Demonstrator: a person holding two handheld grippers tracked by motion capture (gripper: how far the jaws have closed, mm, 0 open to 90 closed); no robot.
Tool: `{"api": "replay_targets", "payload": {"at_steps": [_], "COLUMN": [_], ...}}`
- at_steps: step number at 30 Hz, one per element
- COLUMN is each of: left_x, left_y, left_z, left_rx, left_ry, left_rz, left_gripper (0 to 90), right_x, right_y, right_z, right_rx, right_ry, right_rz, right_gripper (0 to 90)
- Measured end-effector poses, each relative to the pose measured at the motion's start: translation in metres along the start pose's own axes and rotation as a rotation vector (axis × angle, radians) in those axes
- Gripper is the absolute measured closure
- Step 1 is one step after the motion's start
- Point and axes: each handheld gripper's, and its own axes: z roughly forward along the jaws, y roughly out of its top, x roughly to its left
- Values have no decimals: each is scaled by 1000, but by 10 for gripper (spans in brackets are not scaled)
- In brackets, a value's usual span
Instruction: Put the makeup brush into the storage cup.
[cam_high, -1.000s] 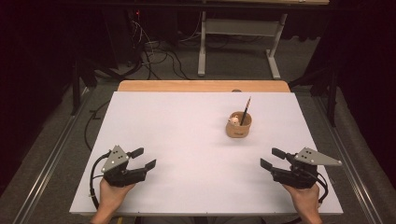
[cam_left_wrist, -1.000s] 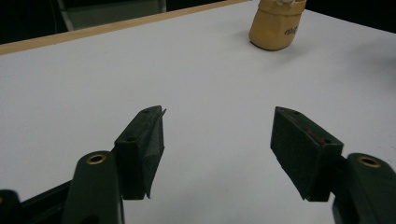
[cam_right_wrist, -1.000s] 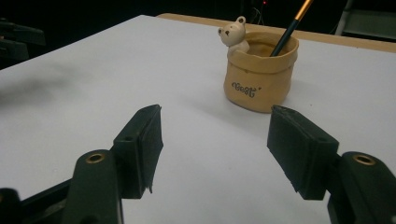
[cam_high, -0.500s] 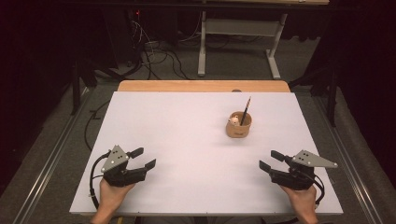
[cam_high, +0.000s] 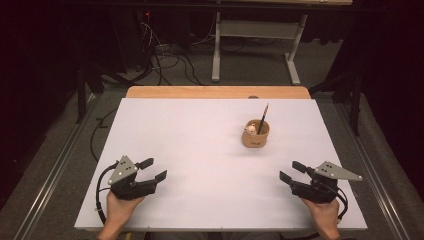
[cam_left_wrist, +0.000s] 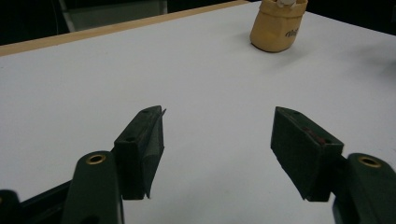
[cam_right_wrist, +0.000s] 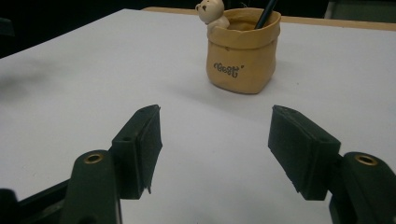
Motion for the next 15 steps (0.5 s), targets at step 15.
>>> {"api": "replay_targets", "payload": {"at_steps": [15], "left_x": [1], "left_y": [0], "left_z": [-2], "left_rx": [-11], "left_ry": [-4], "left_rz": [-14], "left_gripper": [352], "right_x": [-11], "right_y": [-11], "right_z": [-3], "right_rx": [-27], "right_ry": [-55], "right_rz": [29], "right_gripper": [357]}}
